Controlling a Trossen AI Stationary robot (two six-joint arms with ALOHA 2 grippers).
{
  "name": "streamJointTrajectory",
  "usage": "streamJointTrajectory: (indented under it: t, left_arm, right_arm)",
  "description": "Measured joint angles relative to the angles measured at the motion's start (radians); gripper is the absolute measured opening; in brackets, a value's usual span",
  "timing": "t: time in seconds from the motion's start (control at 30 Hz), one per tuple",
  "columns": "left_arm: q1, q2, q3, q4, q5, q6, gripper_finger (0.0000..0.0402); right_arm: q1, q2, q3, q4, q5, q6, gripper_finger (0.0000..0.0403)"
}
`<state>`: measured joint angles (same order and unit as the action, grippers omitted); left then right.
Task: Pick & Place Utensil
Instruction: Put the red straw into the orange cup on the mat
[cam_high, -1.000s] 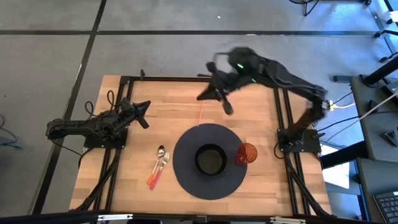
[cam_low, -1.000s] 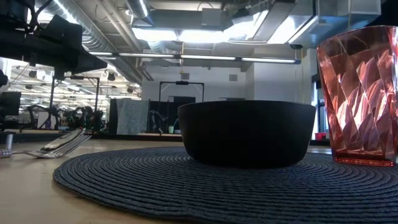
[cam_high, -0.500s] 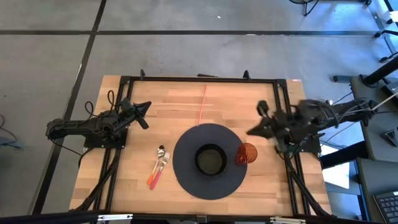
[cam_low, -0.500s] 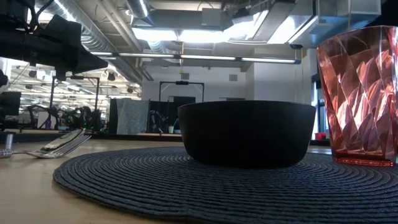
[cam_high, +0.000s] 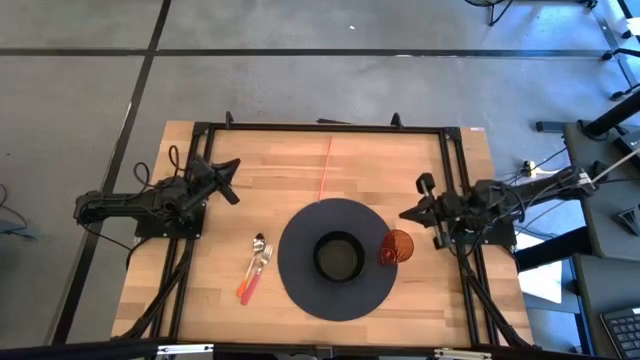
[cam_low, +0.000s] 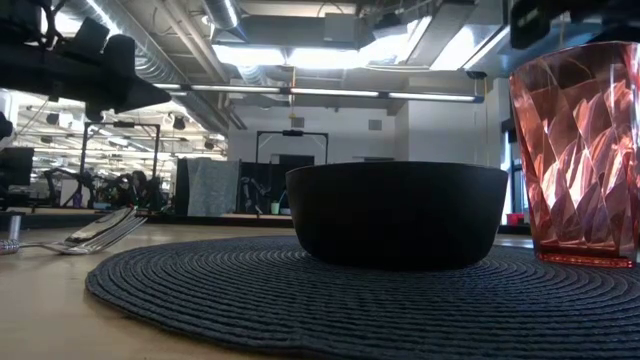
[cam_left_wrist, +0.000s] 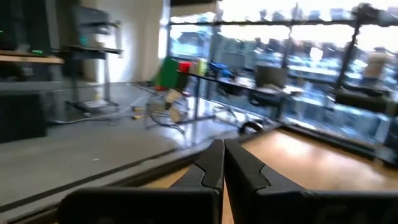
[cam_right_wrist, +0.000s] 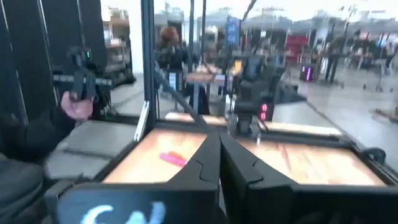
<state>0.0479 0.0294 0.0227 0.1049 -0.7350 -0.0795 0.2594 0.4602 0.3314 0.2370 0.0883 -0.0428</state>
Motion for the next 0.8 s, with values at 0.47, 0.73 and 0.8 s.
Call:
streamJointTrajectory:
  t: [0.47, 0.73, 0.8]
  left_arm:
    - [0.0, 0.119, 0.159, -0.122, 0.182, -0.166, 0.0003]
    - [0.123, 0.834, 0.718, -0.407, 0.197, -0.247, 0.0003]
    - [0.183, 1.061, 0.901, -0.513, 0.28, -0.256, 0.0003]
  right_arm:
    - [-0.001, -0.116, -0.185, 0.188, 0.037, -0.16, 0.0001]
    - [-0.001, -0.114, -0.185, 0.187, 0.107, -0.254, 0.0006]
    - [-0.001, -0.114, -0.185, 0.187, 0.128, -0.26, 0.0004]
